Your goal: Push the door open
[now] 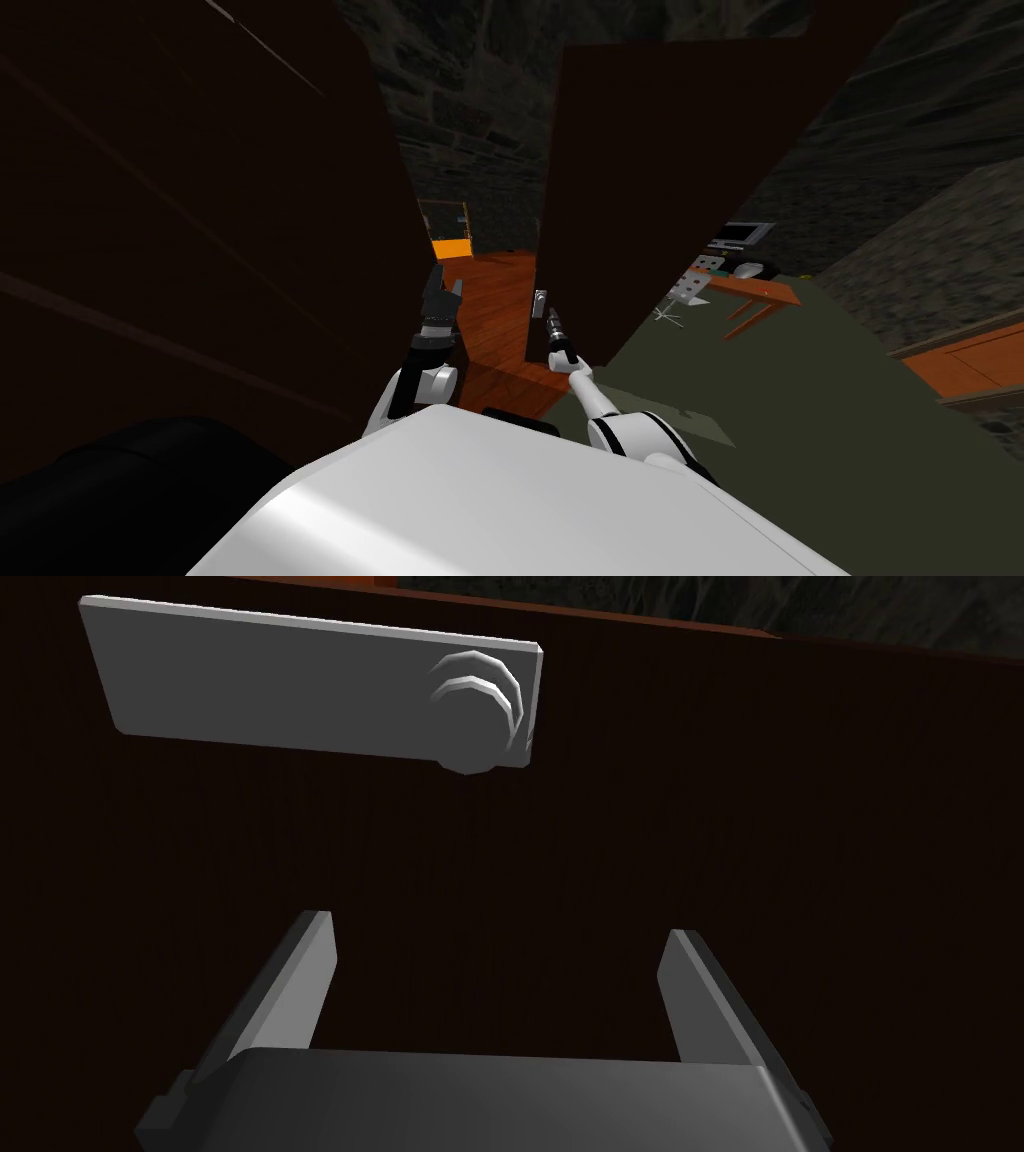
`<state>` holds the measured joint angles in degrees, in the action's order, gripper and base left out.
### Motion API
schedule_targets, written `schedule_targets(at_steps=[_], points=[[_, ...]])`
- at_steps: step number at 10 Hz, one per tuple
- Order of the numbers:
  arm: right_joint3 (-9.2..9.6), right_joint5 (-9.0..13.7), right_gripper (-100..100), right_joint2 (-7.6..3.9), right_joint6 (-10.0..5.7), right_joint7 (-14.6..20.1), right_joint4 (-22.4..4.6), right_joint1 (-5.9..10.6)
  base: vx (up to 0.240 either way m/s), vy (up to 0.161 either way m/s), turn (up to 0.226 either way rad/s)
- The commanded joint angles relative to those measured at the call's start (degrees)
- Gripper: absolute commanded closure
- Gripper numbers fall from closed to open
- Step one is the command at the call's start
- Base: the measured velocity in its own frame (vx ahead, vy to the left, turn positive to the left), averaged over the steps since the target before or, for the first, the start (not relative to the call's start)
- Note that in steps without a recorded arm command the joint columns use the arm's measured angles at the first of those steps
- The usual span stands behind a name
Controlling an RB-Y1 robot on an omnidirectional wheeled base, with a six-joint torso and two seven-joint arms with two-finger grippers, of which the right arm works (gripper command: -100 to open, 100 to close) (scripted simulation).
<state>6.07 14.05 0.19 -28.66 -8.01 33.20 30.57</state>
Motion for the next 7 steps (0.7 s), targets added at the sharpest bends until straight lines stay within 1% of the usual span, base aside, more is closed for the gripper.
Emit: schedule_targets(at_steps=[1, 2, 4, 6, 7], points=[[-0.34, 0.08, -100, -1.38, -0.30, -0.48, 0.04, -0.16, 0.069, 0.020, 0.041], [-0.42, 0.09, -100, -1.58, -0.38, -0.59, 0.05, -0.19, 0.136, 0.020, 0.029], [-0.79, 0.18, -100, -2.08, -0.71, -1.11, 0.09, -0.36, 0.222, 0.026, 0.033], [-1.28, 0.29, -100, -1.72, -1.15, -1.81, 0.15, -0.59, 0.250, 0.018, 0.043], [-1.56, 0.35, -100, -1.03, -1.40, -2.20, 0.18, -0.72, 0.222, 0.031, 0.049]])
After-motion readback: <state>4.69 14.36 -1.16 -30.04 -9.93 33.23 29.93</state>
